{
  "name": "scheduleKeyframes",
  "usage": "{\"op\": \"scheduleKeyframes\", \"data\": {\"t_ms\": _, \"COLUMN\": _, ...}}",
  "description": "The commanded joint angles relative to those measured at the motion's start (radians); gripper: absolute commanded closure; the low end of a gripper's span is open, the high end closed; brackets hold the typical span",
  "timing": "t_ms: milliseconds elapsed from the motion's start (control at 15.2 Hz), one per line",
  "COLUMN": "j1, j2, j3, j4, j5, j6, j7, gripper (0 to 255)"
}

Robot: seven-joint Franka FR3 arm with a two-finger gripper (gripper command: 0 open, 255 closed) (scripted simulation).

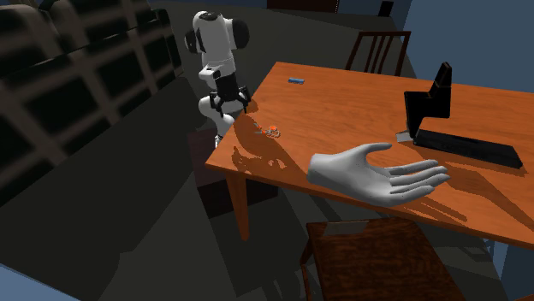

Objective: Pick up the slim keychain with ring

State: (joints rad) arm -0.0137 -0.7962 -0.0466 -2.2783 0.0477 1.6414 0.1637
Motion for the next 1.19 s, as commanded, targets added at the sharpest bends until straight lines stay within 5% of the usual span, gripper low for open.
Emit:
{"op": "scheduleKeyframes", "data": {"t_ms": 0, "j1": 0.0, "j2": 0.0, "j3": 0.0, "j4": 0.0, "j5": 0.0, "j6": 0.0, "j7": 0.0, "gripper": 0}}
{"op": "scheduleKeyframes", "data": {"t_ms": 528, "j1": 0.252, "j2": 0.174, "j3": 0.048, "j4": 0.059, "j5": -0.038, "j6": -0.043, "j7": -0.454, "gripper": 0}}
{"op": "scheduleKeyframes", "data": {"t_ms": 1122, "j1": 0.253, "j2": 0.157, "j3": 0.049, "j4": -0.055, "j5": -0.038, "j6": 0.055, "j7": -0.455, "gripper": 0}}
